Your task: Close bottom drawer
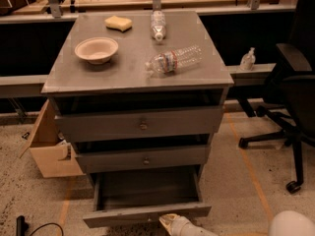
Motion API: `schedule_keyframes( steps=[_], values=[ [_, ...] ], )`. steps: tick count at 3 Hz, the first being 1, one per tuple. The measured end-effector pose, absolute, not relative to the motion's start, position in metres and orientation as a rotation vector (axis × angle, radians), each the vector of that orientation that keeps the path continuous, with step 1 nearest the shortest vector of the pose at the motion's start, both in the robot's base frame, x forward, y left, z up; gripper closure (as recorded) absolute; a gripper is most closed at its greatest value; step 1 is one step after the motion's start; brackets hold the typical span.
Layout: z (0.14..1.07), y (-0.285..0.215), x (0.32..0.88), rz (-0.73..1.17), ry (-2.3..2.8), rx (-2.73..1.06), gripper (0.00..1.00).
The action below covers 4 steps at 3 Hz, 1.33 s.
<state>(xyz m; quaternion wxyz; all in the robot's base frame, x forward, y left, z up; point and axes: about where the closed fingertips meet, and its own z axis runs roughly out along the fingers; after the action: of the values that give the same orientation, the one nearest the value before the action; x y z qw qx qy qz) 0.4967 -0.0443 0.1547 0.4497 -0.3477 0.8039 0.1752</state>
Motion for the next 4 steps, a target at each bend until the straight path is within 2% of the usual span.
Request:
schedule_keyframes(
  steps=[4],
  values=[
    [0.157, -0.031, 0.519, 0.417, 1.941, -0.873, 1.00]
  ],
)
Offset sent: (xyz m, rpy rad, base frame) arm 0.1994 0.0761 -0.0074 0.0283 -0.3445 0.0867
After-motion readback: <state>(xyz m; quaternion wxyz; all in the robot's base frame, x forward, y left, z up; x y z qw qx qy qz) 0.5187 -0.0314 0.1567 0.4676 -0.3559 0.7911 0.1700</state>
